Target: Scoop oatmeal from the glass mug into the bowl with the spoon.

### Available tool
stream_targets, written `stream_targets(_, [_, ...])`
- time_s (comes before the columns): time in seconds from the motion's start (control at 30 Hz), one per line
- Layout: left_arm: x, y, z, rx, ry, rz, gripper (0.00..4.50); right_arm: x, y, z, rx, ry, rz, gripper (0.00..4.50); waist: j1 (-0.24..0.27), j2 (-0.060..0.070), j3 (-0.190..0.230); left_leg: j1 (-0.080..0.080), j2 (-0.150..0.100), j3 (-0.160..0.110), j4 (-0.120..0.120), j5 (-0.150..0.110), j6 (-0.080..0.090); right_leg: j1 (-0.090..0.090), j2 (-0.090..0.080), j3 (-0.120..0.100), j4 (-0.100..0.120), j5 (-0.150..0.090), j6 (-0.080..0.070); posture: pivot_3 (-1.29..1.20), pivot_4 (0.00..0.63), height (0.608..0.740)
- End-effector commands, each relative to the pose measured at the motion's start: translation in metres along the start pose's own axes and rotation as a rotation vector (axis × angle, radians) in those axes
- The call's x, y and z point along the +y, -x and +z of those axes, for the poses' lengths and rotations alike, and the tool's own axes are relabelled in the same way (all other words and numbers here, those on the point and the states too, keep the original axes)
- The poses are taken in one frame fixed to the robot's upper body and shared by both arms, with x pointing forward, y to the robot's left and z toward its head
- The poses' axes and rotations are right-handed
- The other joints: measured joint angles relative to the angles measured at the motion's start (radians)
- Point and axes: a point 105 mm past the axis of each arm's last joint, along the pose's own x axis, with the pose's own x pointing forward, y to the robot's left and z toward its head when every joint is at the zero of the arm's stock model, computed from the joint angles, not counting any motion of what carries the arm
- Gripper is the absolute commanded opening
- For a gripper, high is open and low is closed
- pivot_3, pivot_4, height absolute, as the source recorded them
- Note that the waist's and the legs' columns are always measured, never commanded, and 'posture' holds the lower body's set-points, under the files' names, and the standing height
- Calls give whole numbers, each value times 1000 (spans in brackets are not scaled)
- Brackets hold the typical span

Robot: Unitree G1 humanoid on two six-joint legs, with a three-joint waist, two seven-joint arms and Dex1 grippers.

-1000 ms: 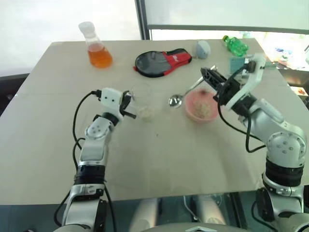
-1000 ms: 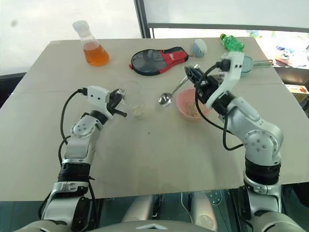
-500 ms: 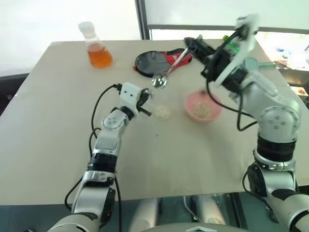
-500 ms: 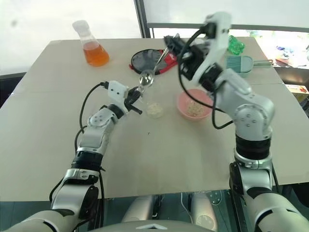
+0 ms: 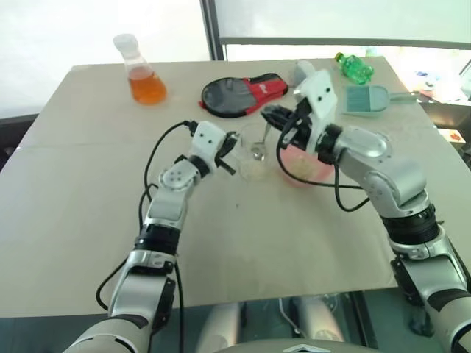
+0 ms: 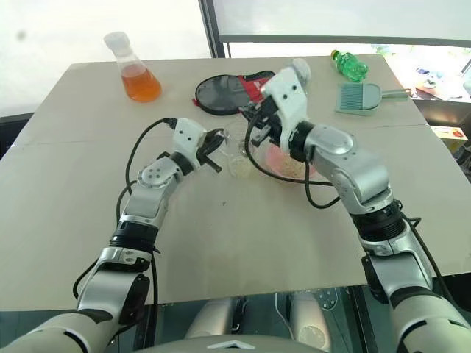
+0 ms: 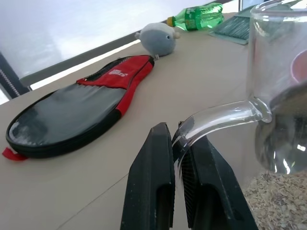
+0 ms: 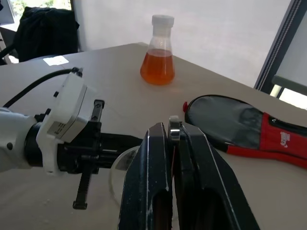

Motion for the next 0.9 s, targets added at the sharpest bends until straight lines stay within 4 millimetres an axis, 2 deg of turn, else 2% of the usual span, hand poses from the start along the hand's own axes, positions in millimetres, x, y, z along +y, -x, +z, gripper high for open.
stream_targets(0.03, [12, -2, 21, -58, -101, 16, 92, 2, -2, 10, 4, -40, 9, 0, -1, 0, 0, 0, 0, 0, 0, 0, 0, 0, 0, 0, 0, 0, 0, 0, 150, 740])
stream_targets(0.3, [9, -4, 20, -64, -118, 8, 92, 9, -3, 0, 66, -257, 4, 0, 0, 0, 0, -1, 0, 0, 0, 0, 0, -1, 0, 0, 0, 0, 0, 0, 150, 740])
stream_targets(0.43, [5, -3, 17, -68, -113, 8, 92, -8, -2, 11, 18, -392, -86, 0, -1, 0, 0, -1, 0, 0, 0, 0, 0, -1, 0, 0, 1, 0, 0, 0, 150, 740])
stream_targets(0.6, [-5, -2, 11, -79, -89, -8, 92, -32, 5, 31, -39, -449, -147, 0, 0, 0, 0, -1, 0, 0, 0, 0, 0, -1, 0, 0, 1, 0, 0, 0, 150, 740])
stream_targets(0.77, [-8, -2, 2, -74, -57, 6, 92, -40, 12, 39, -59, -488, -174, 0, 0, 0, 0, -1, 0, 0, 0, 0, 0, -1, -1, 0, 1, 0, 0, 0, 150, 740])
stream_targets(0.9, [-9, -3, 0, -79, -24, 14, 92, -39, 15, 37, -58, -547, -184, 0, 0, 0, 0, -1, 0, 0, 0, 0, 0, -1, -1, 0, 2, 0, 0, 0, 150, 740])
